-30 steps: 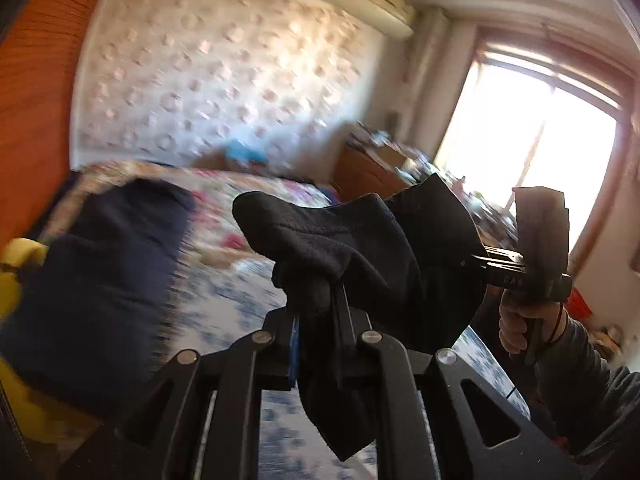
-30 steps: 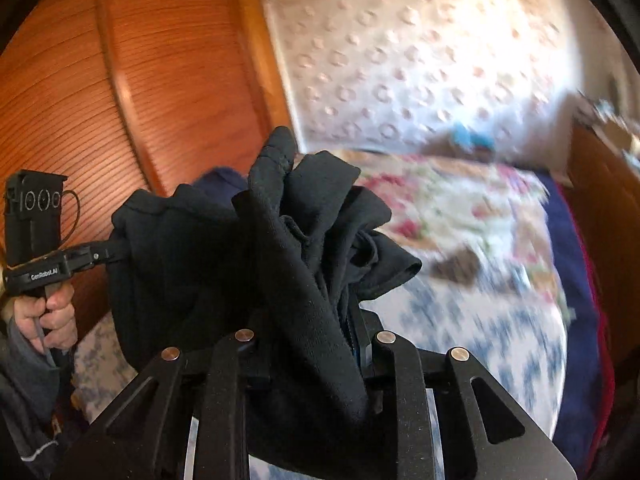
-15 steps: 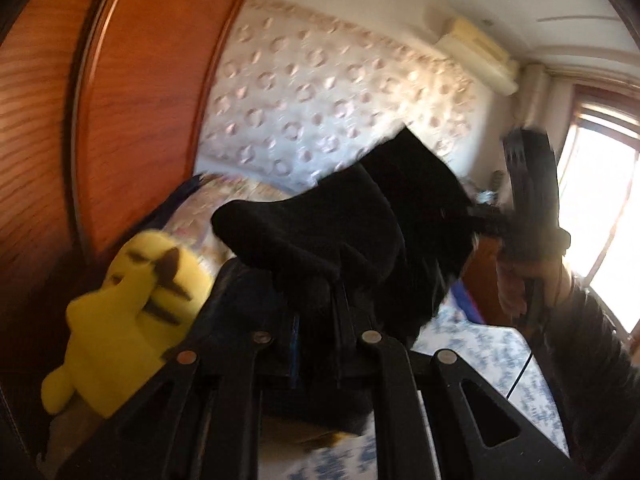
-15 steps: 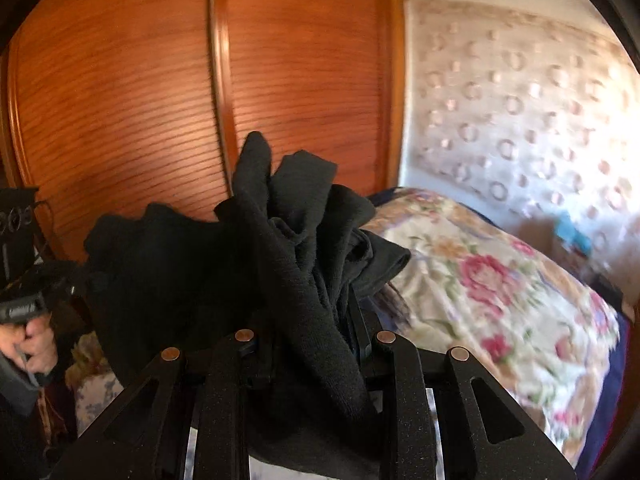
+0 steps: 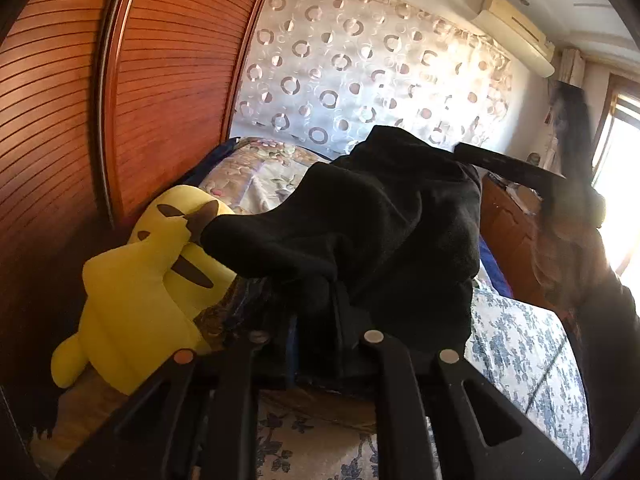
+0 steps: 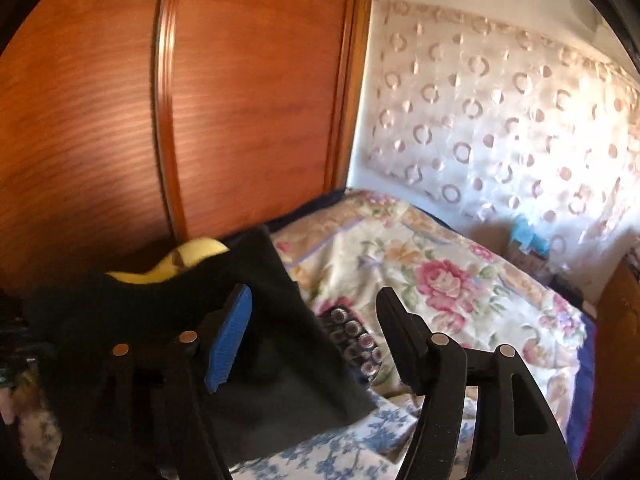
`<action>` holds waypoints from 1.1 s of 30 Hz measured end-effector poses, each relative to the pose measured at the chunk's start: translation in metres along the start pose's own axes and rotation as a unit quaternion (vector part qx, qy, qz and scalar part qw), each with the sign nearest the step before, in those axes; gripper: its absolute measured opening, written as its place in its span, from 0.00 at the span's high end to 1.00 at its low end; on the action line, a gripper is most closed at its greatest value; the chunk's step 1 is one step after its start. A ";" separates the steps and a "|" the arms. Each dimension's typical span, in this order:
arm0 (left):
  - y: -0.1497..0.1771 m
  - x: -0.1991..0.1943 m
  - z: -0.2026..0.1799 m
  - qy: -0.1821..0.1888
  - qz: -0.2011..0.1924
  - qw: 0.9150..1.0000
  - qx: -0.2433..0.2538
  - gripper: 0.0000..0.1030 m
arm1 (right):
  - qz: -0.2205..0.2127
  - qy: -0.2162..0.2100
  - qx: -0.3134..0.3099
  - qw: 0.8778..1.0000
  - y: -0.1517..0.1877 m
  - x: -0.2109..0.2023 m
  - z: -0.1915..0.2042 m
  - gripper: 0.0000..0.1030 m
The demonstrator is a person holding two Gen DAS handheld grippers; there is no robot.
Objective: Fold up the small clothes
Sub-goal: 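Carry the lifted shirt with both tools toward the navy clothes stack, then lower the shirt onto the navy stack and open both tools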
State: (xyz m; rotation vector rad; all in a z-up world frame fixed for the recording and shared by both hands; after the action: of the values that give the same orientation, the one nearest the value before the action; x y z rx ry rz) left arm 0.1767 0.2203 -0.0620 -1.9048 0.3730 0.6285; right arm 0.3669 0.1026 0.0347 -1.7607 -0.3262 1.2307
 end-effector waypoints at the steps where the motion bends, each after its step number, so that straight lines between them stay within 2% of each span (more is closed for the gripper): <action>1: -0.003 -0.001 0.000 0.000 -0.001 1.000 0.000 0.87 | -0.005 -0.015 0.000 1.000 0.002 -0.005 0.004 0.36; 3: -0.003 -0.008 -0.002 -0.006 -0.004 1.000 0.003 0.86 | -0.013 -0.033 -0.001 0.999 0.005 -0.011 0.016 0.36; 5: -0.002 -0.016 -0.003 -0.012 -0.007 1.000 0.009 0.85 | 0.001 -0.059 0.005 0.998 0.014 -0.001 0.028 0.36; 11: -0.002 -0.046 -0.011 -0.038 -0.026 0.998 0.046 0.83 | 0.037 -0.037 0.007 0.999 0.040 0.044 0.032 0.35; 14: -0.001 -0.057 -0.018 -0.039 -0.027 0.997 0.066 0.80 | 0.043 -0.034 0.018 0.998 0.045 0.048 0.028 0.35; 17: 0.001 -0.068 -0.027 -0.039 -0.038 0.994 0.091 0.78 | 0.038 -0.031 0.034 0.998 0.043 0.030 0.025 0.36; 19: 0.004 -0.073 -0.034 -0.033 -0.039 0.993 0.105 0.72 | 0.029 -0.021 0.033 0.999 0.045 0.008 0.029 0.36; 24: 0.009 -0.088 -0.058 -0.022 -0.049 0.990 0.128 0.64 | 0.003 -0.008 0.043 0.999 0.054 -0.047 0.037 0.36; 33: 0.030 -0.106 -0.101 0.001 -0.055 0.986 0.160 0.56 | -0.034 0.021 0.079 0.996 0.097 -0.147 0.050 0.36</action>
State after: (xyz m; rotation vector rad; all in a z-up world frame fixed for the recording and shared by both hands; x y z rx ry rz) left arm 0.1007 0.1125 0.0084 -1.6068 0.3460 0.4626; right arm 0.2298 -0.0189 0.0414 -1.6241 -0.2554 1.1386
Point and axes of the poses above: each gripper's, at about its wrist camera, not at the fingertips, and x roughly the way its jaws point, z to its left, y to its underside, the point moved 7 cm from there along x, roughly the way its jaws point, and after that the axes turned 2 degrees about z, right-handed, at the moved point
